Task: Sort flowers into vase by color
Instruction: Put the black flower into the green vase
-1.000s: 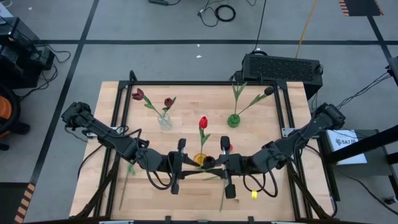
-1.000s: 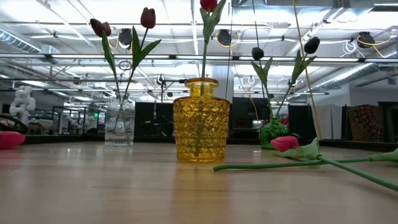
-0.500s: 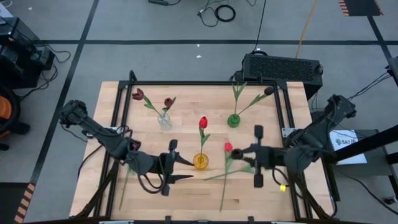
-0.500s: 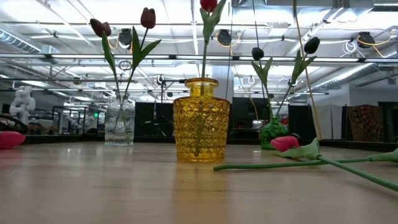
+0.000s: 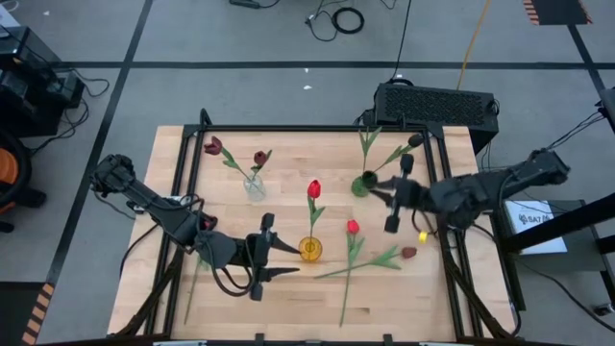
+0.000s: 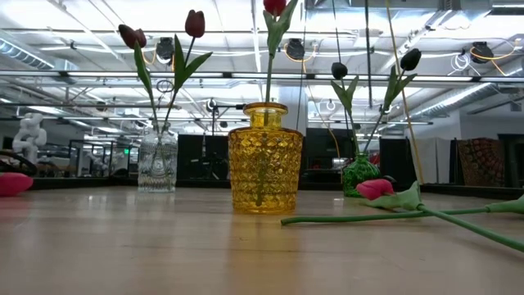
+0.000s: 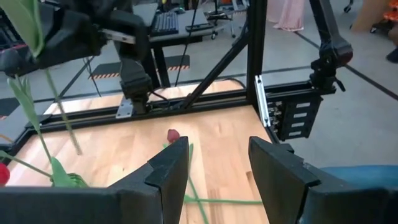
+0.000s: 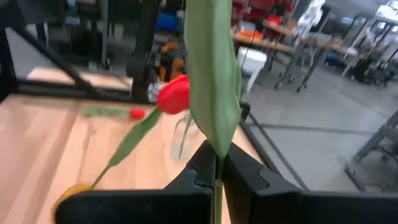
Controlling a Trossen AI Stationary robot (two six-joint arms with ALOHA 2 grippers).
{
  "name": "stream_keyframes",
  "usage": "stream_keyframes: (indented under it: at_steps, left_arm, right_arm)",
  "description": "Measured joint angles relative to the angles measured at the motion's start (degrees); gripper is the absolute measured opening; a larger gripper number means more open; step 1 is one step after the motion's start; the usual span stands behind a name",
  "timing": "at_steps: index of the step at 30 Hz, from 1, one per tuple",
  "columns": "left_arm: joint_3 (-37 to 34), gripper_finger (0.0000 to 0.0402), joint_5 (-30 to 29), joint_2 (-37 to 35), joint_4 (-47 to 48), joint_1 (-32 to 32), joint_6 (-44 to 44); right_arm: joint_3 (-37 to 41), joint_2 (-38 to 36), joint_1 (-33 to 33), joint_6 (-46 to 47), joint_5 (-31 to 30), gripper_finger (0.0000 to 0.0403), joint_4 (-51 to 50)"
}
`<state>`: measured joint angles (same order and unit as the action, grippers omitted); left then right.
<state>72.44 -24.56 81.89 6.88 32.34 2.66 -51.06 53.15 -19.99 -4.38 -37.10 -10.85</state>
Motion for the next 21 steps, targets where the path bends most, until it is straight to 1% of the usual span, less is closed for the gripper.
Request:
stream_keyframes:
  at_steps: [4,8,10,15,18,21]
  left_arm:
    - [0.0,0.0175,0.0,0.0,0.2,0.0,0.0]
    - [0.0,0.0175,0.0,0.0,0.3,0.0,-0.5]
    - [0.0,0.0175,0.0,0.0,0.2,0.0,-0.4]
    - [0.0,0.0175,0.0,0.0,0.2,0.0,-0.4]
    - [0.0,0.0175,0.0,0.0,0.2,-0.1,-0.4]
    - [0.0,0.0175,0.0,0.0,0.2,-0.4,-0.4]
  right_arm:
    - [9.4,-6.9,4.7,-4.8,4.5,0.0005,9.4]
    - [18.3,-12.1,7.2,-6.7,4.5,0.0004,16.1]
    - [21.6,-14.2,7.9,-7.8,4.6,0.0004,19.6]
    - [26.0,-17.6,9.2,-9.8,4.7,0.0004,23.1]
    - [27.3,-18.4,10.1,-10.0,4.7,0.0004,23.1]
    - [28.0,-18.5,11.3,-9.9,6.3,0.0004,23.3]
